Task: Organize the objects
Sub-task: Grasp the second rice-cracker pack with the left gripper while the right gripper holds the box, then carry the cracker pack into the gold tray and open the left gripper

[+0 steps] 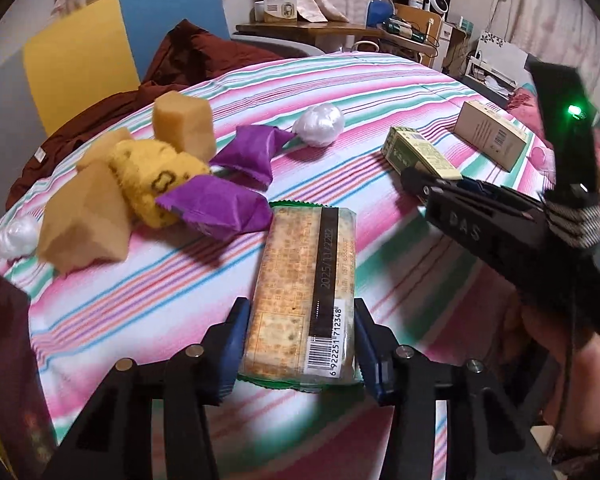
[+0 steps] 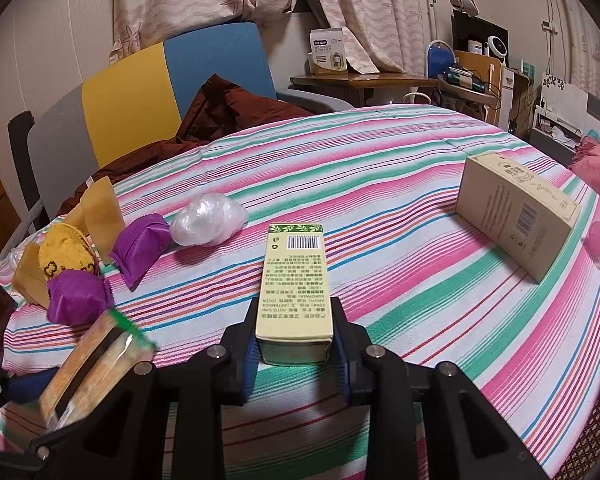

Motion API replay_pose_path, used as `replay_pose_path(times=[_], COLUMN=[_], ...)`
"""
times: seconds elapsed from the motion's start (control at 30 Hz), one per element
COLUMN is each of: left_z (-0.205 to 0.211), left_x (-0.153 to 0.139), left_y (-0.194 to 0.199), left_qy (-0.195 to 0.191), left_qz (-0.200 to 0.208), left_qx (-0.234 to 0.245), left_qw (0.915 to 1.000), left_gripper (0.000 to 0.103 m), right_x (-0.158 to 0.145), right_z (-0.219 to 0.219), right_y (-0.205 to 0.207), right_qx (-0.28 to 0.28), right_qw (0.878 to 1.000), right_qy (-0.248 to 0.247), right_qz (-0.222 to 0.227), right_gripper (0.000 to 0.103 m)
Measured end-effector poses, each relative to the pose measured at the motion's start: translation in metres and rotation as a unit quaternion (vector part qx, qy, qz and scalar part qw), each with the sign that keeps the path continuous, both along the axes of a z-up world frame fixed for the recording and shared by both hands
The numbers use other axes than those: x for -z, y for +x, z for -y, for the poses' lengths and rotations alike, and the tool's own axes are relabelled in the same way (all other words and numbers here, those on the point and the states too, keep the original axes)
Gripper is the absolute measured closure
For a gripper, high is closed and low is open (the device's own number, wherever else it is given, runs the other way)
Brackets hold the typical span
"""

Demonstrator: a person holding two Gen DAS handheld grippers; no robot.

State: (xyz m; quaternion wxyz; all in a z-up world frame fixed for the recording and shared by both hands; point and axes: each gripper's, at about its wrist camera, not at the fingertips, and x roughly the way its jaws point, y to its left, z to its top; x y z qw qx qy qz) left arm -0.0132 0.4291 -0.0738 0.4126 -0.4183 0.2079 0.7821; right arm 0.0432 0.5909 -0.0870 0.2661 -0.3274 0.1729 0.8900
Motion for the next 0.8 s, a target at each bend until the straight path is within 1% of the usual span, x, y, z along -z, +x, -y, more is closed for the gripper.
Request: replay_pose_path(times=[0.2,0.37,0.53,0.67,0.8], left_z=[0.030,0.064,0.094,0.126,0.159], left_x=[-0.004,-0.016,-0.031,-0.045,-0.058], left_y=[0.012,0.022,0.028,0.025,0.020], left_qy=[0.029,0.068,0.100,0.132,0.152], left_qz=[0.034,0.056,0.061,0.067,0.056], left_qx=[-0.032,-0.053,-0.071,-0.099,-0.128], left_qw=[0.9985,0.9947,0.9906,0.9840,0.9785], left_gripper=[0.053,0.055,0.055,0.055,0.055], right_x=[0.000,0.000,0.000,0.000,-0.001], right_z=[0.002,0.004,0.005,0.008,0.010], right_y=[-0.003,-0.003,-0.005,-0.006,-0.006], right_qx=[0.002,0.003,0.005,0.010,0.020], right_qw=[1.000,1.000,1.000,0.999,0.998], right_qy=[0.009,0.014,0.020,0.031,0.044], right_qz=[0.008,0.011,0.016,0.024,0.030], right_gripper=[0.073,0.073,0.073,0.073,0.073])
